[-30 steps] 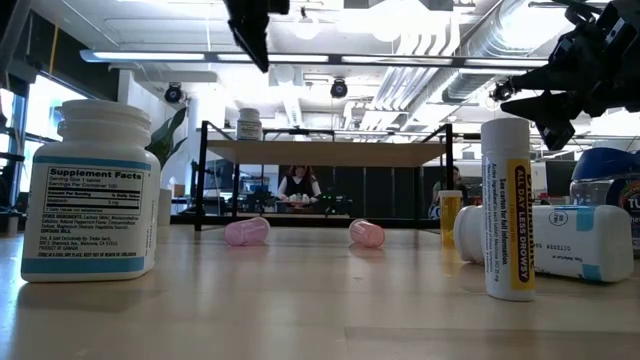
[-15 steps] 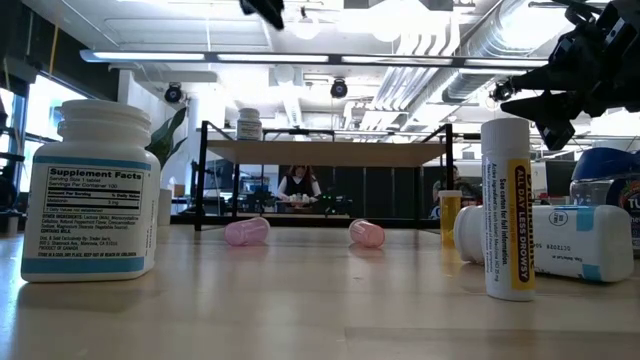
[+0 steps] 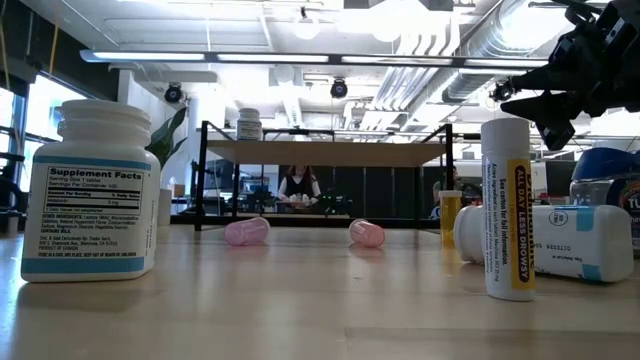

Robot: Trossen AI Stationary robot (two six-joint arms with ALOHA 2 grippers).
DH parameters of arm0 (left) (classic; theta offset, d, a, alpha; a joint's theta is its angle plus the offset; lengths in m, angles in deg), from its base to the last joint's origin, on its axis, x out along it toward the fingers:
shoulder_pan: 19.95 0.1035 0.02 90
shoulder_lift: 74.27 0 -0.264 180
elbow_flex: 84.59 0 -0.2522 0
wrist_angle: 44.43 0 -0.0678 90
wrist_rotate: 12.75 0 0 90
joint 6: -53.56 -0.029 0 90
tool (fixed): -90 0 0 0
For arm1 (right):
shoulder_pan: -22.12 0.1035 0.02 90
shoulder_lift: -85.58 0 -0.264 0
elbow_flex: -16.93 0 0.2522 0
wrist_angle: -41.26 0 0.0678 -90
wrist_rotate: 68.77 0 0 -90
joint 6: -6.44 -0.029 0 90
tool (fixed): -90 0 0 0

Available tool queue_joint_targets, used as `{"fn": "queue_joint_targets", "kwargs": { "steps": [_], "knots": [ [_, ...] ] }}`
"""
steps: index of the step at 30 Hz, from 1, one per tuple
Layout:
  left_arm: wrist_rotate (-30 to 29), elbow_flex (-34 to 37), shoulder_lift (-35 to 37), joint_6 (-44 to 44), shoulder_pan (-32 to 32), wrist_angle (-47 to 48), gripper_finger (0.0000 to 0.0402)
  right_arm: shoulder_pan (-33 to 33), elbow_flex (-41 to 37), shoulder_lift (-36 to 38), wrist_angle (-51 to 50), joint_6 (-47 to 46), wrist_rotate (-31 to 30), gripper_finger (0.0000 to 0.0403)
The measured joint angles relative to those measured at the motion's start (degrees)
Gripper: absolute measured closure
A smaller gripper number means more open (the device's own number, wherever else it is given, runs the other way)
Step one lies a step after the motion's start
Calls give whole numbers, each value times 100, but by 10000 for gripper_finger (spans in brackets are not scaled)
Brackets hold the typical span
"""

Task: Pick and place medicine bottles onto shelf by color
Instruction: Put the center orange pill bottle on the shelf

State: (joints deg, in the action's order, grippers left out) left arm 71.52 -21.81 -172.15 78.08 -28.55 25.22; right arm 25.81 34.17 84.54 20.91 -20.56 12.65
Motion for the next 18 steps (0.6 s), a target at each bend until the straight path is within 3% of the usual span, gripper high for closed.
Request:
{"fn": "queue_joint_targets", "kwargs": {
  "steps": [8,18],
  "knots": [
    [-679,991,9,1135,-885,-1753,188,0,0,-2,2,0,0,235],
    [-1891,1822,8,2114,-1737,-3138,188,0,-5,-1,127,-6,-2,235]
  ]
}}
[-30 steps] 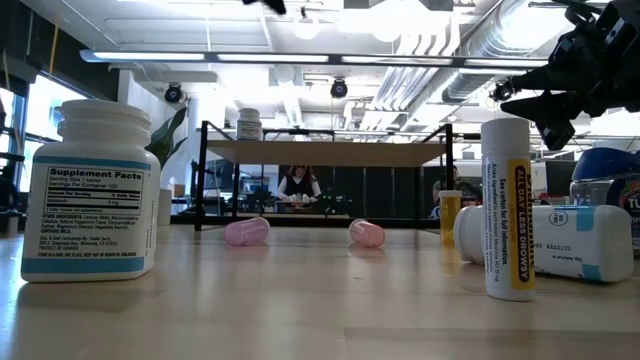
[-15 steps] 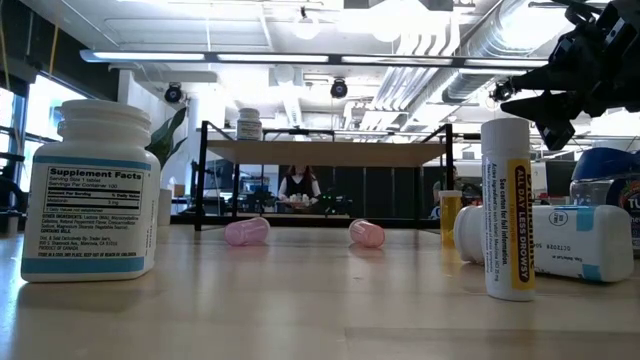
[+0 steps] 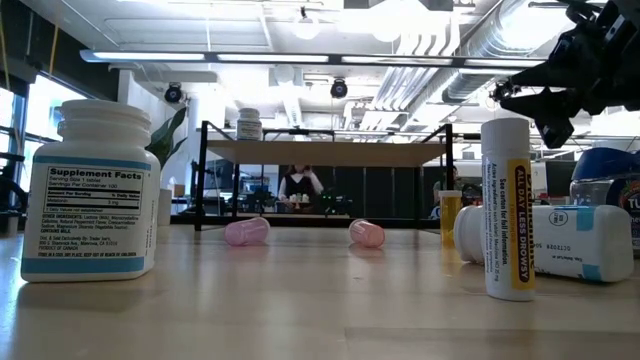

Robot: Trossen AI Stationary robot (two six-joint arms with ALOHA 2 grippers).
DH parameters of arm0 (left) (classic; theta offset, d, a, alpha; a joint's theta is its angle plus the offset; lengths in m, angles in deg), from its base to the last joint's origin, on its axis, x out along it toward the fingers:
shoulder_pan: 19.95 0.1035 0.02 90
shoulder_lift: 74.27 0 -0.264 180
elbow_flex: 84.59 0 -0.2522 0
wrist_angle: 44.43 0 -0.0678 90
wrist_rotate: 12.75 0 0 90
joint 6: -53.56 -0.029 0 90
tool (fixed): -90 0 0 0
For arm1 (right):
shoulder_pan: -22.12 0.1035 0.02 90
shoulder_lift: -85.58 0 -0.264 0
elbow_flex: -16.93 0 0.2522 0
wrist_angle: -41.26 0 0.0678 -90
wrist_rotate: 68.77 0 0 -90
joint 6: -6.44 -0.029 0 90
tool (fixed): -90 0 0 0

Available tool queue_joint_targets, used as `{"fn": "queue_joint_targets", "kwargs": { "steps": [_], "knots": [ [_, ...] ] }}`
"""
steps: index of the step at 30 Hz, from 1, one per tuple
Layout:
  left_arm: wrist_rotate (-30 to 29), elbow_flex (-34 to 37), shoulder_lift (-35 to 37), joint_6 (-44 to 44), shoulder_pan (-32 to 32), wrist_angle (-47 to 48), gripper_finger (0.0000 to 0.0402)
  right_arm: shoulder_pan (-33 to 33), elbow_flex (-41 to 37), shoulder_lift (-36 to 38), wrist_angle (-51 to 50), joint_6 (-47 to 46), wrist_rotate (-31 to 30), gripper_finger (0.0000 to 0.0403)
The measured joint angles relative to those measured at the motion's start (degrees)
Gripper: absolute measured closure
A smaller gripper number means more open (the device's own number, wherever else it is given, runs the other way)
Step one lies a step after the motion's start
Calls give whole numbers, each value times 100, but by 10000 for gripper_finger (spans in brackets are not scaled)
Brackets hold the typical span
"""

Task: Pick and place medicine bottles onto shelf by color
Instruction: Put the center orange pill bottle on the shelf

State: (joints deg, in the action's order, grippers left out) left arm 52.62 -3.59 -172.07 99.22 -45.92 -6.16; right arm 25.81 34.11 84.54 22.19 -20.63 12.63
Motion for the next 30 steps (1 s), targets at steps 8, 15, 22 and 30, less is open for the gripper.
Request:
{"fn": "queue_joint_targets", "kwargs": {
  "steps": [8,15,22,30],
  "knots": [
    [-950,302,-2,426,-542,-260,188,-1,0,1,350,-313,-166,235],
    [-1454,302,0,626,-811,-148,188,-1,9,1,1072,-297,-145,235],
    [-1507,302,69,912,-843,494,197,0,493,-70,1068,-89,1,235],
    [-1491,313,440,716,-581,1329,208,-3,1404,-628,146,507,-5,235]
  ]
}}
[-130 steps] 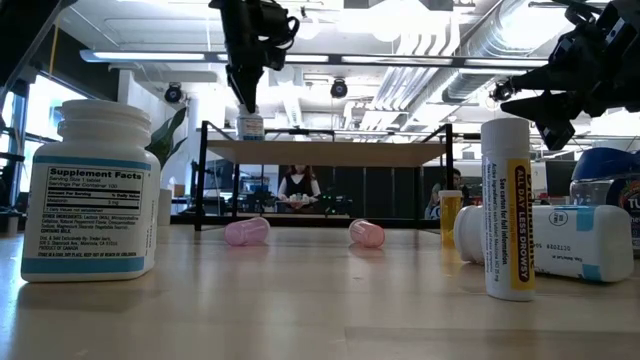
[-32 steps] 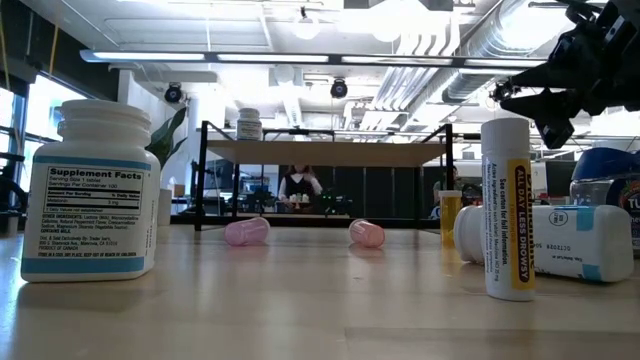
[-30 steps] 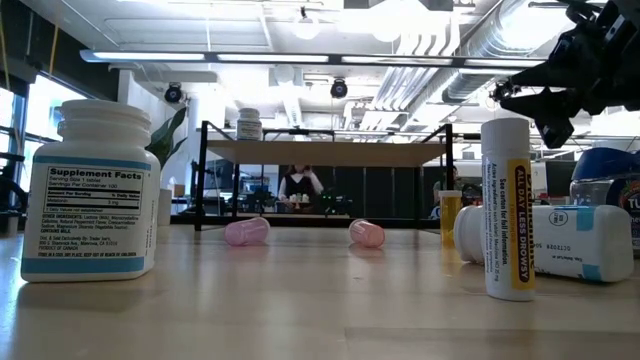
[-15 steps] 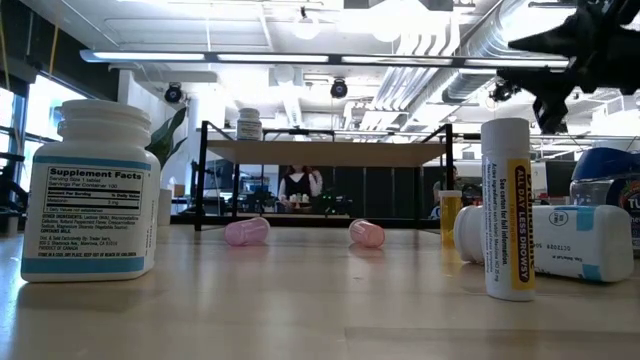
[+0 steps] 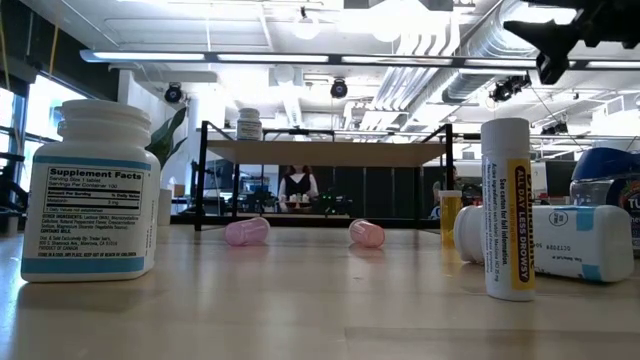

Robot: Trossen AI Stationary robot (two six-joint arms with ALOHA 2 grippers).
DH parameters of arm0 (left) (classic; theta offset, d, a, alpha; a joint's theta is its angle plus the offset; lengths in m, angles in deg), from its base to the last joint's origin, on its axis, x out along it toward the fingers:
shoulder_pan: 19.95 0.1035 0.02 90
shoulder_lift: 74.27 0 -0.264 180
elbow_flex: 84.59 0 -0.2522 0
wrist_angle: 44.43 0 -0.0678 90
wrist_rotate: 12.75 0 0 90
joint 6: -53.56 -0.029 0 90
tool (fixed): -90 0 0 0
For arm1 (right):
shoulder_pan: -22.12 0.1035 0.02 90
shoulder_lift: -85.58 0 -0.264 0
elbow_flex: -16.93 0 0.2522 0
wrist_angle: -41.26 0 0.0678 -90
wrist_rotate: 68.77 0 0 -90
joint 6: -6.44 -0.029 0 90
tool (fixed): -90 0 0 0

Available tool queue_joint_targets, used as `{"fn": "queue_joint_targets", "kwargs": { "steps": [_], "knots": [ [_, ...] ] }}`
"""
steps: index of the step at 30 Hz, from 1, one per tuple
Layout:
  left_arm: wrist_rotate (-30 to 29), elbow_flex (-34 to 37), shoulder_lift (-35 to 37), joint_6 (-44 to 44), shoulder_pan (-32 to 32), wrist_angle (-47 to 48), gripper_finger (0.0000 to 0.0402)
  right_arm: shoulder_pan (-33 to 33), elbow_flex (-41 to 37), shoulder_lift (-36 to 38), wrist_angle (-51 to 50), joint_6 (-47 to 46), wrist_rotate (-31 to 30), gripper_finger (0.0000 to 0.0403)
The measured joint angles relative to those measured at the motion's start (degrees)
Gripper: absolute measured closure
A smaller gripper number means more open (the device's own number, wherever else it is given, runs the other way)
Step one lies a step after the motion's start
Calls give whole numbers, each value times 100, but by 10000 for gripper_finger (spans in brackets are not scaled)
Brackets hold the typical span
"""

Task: Pick and place medicine bottles onto shelf by color
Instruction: Put the center orange pill bottle on the shelf

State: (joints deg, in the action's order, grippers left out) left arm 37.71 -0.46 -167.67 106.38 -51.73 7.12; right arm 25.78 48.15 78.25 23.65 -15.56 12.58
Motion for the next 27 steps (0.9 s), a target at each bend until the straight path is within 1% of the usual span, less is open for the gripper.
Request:
{"fn": "queue_joint_targets", "kwargs": {
  "steps": [2,4,10,14,19,23,27],
  "knots": [
    [60,-13,106,-202,136,-48,208,0,260,-218,-457,2,-27,235],
    [105,-9,265,-476,218,116,209,0,525,-496,-796,13,-89,235],
    [200,-15,726,-1204,537,279,207,0,1256,-1288,-1982,48,-393,235],
    [389,-15,1094,-1657,692,482,207,2,1648,-1744,-2230,115,-446,235],
    [631,-11,1509,-2071,868,831,207,2,2002,-2199,-2310,259,-505,235],
    [816,-9,1706,-2354,1031,1061,206,2,2191,-2464,-2388,251,-664,235],
    [908,-11,1733,-2571,1222,1307,206,0,2374,-2640,-2430,124,-799,235]
  ]
}}
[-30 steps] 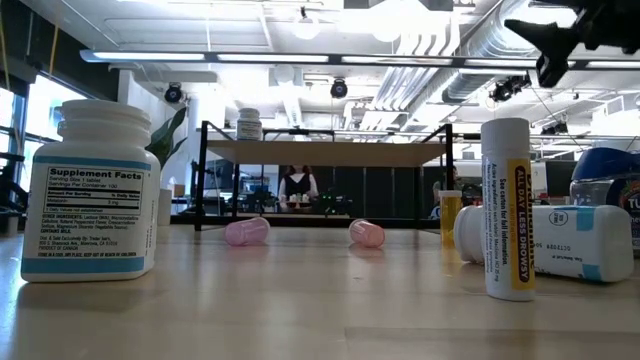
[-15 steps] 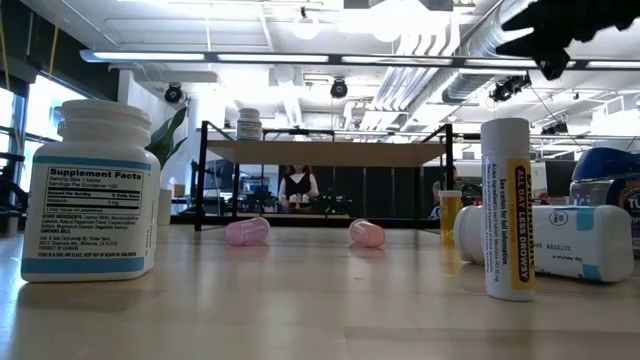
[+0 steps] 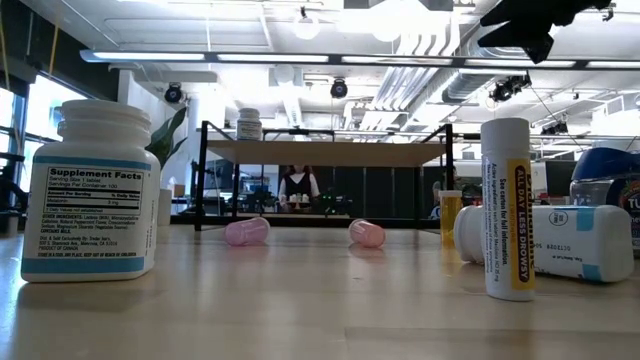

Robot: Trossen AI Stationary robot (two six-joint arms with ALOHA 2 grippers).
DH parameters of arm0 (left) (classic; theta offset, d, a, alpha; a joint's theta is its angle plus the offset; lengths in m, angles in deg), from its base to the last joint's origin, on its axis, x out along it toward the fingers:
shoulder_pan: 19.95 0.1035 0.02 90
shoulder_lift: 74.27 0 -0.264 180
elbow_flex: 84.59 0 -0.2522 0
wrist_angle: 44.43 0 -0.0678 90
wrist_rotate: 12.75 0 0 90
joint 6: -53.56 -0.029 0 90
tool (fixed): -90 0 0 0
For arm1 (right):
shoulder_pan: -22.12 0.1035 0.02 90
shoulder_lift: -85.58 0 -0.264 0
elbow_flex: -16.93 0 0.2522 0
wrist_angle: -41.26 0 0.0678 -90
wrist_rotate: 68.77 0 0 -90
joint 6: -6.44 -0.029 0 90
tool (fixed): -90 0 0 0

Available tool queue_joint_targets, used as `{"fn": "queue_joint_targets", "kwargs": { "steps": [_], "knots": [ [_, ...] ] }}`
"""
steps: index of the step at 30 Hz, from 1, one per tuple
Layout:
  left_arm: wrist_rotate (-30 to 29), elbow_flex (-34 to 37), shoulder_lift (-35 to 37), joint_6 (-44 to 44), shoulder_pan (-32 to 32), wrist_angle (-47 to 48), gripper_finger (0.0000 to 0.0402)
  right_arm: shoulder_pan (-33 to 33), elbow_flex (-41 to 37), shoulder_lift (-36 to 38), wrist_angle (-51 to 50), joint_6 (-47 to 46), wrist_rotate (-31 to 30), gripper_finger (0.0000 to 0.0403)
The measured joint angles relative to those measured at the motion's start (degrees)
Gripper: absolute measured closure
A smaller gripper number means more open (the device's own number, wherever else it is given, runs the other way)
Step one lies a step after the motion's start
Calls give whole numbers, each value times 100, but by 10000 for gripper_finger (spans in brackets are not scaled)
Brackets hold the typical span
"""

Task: Pick and place medicine bottles onto shelf by color
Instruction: Put the center orange pill bottle on the shelf

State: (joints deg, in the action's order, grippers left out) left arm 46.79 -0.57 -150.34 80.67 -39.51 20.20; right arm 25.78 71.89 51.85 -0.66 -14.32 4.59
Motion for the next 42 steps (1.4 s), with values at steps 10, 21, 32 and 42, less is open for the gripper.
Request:
{"fn": "queue_joint_targets", "kwargs": {
  "steps": [10,21,32,42],
  "knots": [
    [320,1074,222,57,241,-630,206,0,707,-349,-779,-24,-84,235],
    [585,2531,640,-33,316,-2875,206,0,1210,-705,-1641,-583,-250,235],
    [691,3847,708,-31,429,-5063,206,0,1210,-1403,-1625,-917,-116,235],
    [1071,3891,704,-284,736,-5189,206,-2,1210,-2102,-1334,-750,428,235]
  ]
}}
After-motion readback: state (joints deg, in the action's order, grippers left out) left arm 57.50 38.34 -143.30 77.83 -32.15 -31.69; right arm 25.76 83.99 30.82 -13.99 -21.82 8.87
